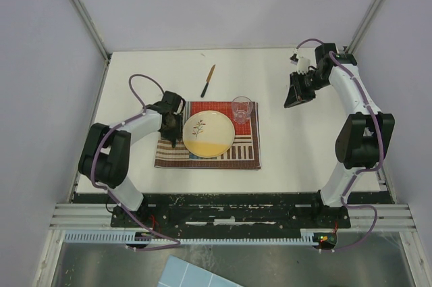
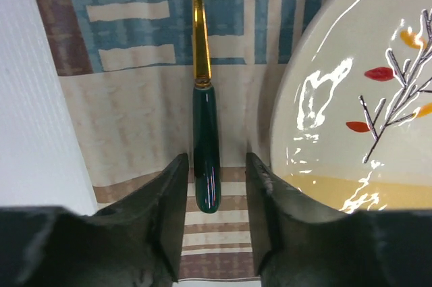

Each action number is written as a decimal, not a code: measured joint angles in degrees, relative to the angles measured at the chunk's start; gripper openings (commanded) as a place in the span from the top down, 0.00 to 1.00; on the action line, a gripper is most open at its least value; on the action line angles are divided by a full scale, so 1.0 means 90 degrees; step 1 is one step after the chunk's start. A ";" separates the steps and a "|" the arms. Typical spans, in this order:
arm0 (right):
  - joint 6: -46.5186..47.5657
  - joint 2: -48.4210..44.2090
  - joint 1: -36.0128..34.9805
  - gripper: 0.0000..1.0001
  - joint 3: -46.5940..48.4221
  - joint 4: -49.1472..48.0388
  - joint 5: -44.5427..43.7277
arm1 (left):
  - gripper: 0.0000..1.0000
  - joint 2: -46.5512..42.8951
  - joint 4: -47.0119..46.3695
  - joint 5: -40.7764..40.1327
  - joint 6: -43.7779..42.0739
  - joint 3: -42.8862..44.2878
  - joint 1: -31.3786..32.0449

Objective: Set the dinner table for one person
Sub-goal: Place the fork on the napkin.

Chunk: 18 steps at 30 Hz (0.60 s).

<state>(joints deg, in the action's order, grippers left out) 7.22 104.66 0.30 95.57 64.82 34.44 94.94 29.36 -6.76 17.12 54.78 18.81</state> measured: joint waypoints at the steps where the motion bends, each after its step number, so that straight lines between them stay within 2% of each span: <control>1: 0.0005 0.0000 0.0000 0.75 0.0000 0.0007 0.0000 | 0.44 0.0000 -0.0015 0.0039 0.0000 0.0000 0.0000; 5: 0.0012 0.0000 0.0000 0.75 0.0000 0.0034 0.0002 | 0.39 0.0049 0.0036 0.0102 -0.0005 0.0066 0.0010; 18: 0.0012 0.0032 0.0000 0.75 0.0063 0.0063 0.0027 | 0.40 0.0039 0.0466 0.0078 -0.0068 0.0408 0.0000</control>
<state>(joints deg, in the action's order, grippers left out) 7.33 104.95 0.30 96.14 65.39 34.68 95.29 33.56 -6.07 16.51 58.46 18.81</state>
